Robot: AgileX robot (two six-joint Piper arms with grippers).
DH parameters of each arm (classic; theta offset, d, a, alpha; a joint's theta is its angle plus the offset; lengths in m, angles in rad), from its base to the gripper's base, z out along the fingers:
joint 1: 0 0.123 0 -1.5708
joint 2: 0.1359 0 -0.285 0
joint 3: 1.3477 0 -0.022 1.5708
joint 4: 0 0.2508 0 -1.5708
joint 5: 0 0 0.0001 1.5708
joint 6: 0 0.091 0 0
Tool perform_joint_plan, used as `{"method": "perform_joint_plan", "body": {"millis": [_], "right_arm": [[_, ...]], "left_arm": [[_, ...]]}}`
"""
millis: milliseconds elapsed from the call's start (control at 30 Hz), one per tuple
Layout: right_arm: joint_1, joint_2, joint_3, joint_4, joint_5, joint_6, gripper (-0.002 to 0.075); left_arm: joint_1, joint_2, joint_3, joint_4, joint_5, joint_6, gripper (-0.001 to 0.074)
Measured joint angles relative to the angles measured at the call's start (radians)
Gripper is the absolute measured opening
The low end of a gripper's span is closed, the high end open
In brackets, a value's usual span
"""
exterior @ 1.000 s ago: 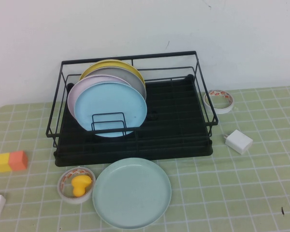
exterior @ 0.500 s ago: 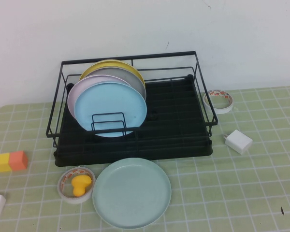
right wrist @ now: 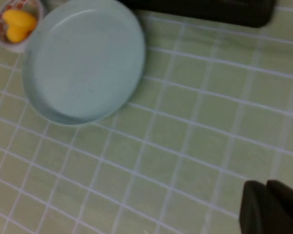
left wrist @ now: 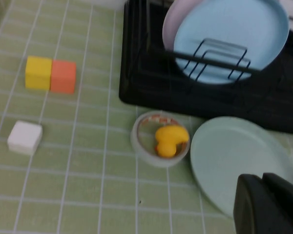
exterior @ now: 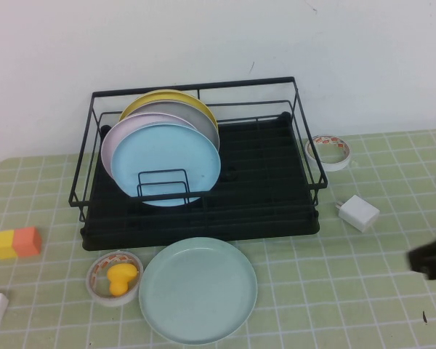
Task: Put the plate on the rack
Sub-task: Pick up the plate from the table
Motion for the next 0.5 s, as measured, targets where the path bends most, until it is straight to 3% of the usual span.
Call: {"method": "perform_joint_plan", "body": {"millis": [267,400,500], "right_arm": [[0.328,0.332,-0.189,0.045,-0.145,-0.012,0.0004],[0.398,0.509,-0.321,0.054,-0.128,-0.006,0.0046],[0.402,0.637,-0.428,0.054,-0.082,0.009,0.0143]], "left_arm": [[0.000,0.000,0.030,-0.014,0.024,0.000,-0.0003],[0.000,0.000,0.091,-0.059,0.022,-0.005,-0.0002],[0.000,0.000,0.108,-0.079,0.018,-0.005,-0.0002]]}}
